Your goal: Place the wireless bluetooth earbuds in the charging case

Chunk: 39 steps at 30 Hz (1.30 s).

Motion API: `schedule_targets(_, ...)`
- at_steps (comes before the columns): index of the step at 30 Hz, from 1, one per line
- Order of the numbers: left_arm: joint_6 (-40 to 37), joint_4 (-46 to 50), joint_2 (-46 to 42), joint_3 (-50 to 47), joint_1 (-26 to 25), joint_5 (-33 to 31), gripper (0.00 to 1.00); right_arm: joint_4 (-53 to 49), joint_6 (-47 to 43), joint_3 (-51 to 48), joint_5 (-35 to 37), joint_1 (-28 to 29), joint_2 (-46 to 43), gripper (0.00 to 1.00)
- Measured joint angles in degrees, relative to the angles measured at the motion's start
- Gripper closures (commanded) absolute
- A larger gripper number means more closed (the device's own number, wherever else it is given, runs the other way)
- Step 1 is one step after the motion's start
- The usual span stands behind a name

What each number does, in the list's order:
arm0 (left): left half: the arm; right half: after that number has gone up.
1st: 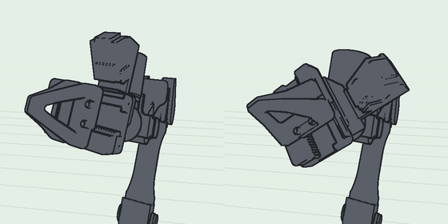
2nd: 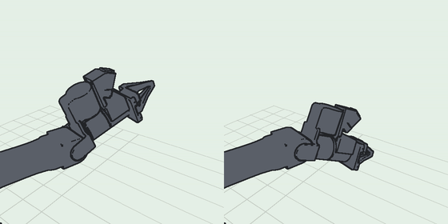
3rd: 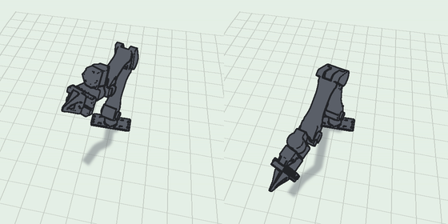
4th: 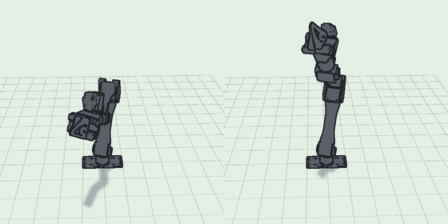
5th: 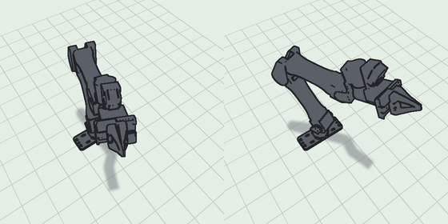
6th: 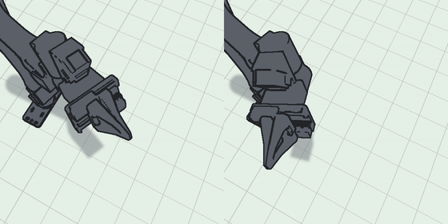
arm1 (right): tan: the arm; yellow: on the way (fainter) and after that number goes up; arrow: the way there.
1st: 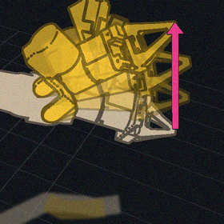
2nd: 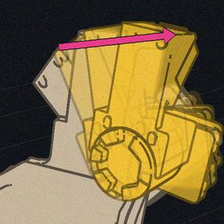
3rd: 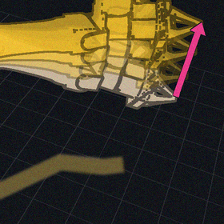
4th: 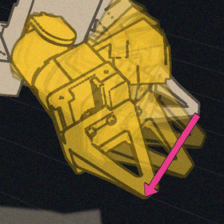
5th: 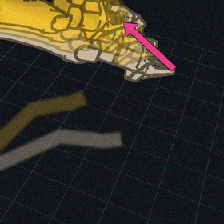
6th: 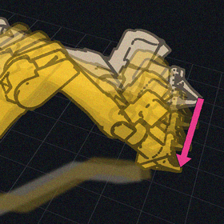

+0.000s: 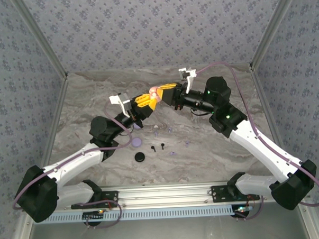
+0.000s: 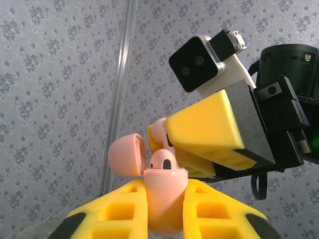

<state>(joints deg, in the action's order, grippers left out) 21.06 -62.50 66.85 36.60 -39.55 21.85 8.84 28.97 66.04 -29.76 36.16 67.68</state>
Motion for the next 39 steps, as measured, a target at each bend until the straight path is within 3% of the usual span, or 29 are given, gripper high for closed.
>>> schedule_targets(39,-0.63,1.4,-0.22,-0.13,-0.22,-0.04,1.0,-1.99,1.53,-2.6,0.44,-2.16,-2.54,0.79)
